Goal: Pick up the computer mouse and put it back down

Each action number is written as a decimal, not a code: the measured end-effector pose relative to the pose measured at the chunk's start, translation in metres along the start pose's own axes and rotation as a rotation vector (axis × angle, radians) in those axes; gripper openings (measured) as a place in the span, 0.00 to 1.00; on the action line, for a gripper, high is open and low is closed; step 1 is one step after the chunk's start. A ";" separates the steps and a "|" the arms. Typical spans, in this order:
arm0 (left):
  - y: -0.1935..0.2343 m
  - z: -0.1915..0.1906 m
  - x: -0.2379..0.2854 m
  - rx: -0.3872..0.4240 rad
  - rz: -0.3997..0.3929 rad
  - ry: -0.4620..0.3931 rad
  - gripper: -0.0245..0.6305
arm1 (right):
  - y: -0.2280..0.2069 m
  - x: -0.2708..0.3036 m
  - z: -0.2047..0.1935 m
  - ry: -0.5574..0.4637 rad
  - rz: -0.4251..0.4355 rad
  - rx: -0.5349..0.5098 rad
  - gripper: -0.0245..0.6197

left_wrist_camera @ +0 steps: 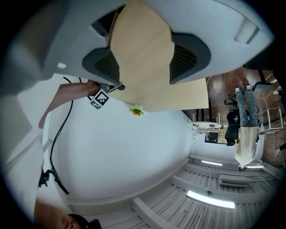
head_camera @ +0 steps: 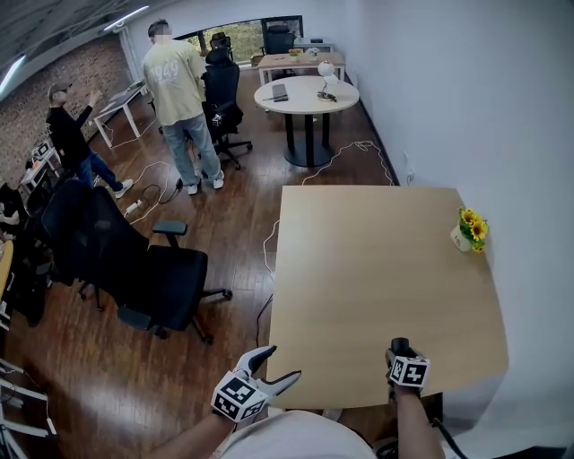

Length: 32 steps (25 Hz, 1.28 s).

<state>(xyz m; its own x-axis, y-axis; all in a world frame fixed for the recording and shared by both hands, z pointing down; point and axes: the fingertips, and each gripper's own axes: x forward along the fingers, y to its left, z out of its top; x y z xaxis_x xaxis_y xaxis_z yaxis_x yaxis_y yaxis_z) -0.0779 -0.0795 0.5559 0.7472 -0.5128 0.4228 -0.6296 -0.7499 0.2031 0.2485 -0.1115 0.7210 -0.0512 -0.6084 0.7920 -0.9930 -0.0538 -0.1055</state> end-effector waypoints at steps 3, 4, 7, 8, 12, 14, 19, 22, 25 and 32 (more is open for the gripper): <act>-0.004 -0.004 -0.006 -0.008 0.011 0.017 0.54 | -0.017 0.049 -0.033 0.067 -0.045 0.032 0.49; -0.005 -0.006 -0.007 -0.010 0.013 0.023 0.54 | -0.020 0.059 -0.041 0.083 -0.057 0.027 0.49; -0.007 -0.009 -0.010 -0.015 0.019 0.041 0.54 | -0.035 0.073 -0.055 0.093 -0.119 -0.012 0.49; -0.006 -0.010 -0.011 -0.017 0.024 0.045 0.54 | -0.036 0.076 -0.057 0.086 -0.125 -0.015 0.49; -0.004 -0.007 -0.011 -0.016 0.032 0.048 0.54 | -0.033 0.081 -0.059 0.072 -0.084 -0.002 0.51; -0.006 -0.005 -0.007 -0.013 0.025 0.042 0.54 | -0.035 0.082 -0.059 0.074 -0.059 0.005 0.70; -0.007 0.000 0.000 -0.011 0.006 0.030 0.54 | -0.019 0.068 -0.048 0.041 -0.025 -0.070 0.76; -0.005 -0.001 0.003 -0.011 -0.005 0.019 0.54 | -0.017 0.059 -0.041 0.016 -0.036 -0.083 0.77; -0.005 -0.001 0.004 -0.014 -0.013 0.008 0.54 | -0.017 0.041 -0.030 -0.018 -0.039 -0.080 0.82; 0.003 -0.002 0.000 -0.031 -0.021 -0.017 0.54 | 0.029 -0.042 0.001 -0.133 0.011 -0.110 0.85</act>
<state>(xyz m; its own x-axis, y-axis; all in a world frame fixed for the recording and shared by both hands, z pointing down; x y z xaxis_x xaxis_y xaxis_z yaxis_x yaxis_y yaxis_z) -0.0797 -0.0810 0.5579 0.7636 -0.5043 0.4033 -0.6199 -0.7473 0.2393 0.2218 -0.0885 0.6844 -0.0551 -0.7081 0.7040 -0.9985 0.0362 -0.0417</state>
